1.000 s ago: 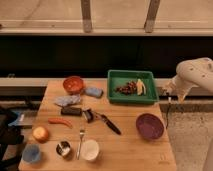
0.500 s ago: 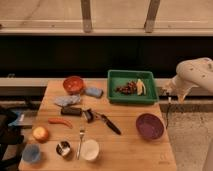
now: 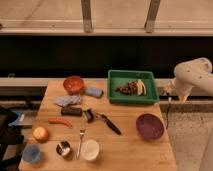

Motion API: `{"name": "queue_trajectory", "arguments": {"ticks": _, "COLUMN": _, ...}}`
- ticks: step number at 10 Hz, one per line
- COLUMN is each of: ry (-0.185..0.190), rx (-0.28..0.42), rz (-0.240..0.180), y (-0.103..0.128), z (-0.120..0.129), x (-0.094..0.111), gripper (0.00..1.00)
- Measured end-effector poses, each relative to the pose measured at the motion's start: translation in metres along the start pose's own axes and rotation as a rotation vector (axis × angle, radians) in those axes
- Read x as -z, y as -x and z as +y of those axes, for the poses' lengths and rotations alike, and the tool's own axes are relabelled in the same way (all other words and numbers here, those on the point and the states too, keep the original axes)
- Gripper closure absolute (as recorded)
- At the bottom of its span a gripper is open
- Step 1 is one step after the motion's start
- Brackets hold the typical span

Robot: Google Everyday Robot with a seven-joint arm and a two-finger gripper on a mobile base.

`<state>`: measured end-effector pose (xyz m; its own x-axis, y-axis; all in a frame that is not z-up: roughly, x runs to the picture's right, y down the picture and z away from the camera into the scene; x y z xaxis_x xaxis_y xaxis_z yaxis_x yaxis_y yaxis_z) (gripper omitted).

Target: Place grapes in tray

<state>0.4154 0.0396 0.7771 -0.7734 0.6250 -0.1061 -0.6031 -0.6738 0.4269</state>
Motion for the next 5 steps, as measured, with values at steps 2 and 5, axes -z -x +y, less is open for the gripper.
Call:
{"name": "queue_trajectory", "arguments": {"ticks": 2, "ry": 0.003, "rx": 0.0, "rz": -0.009, "y": 0.006, "z": -0.01, "x": -0.002, "gripper": 0.31}}
{"name": "queue_trajectory", "arguments": {"ticks": 5, "ry": 0.038, "rx": 0.044, "rz": 0.002, "y": -0.002, "z": 0.007, "x": -0.006, "gripper": 0.31}}
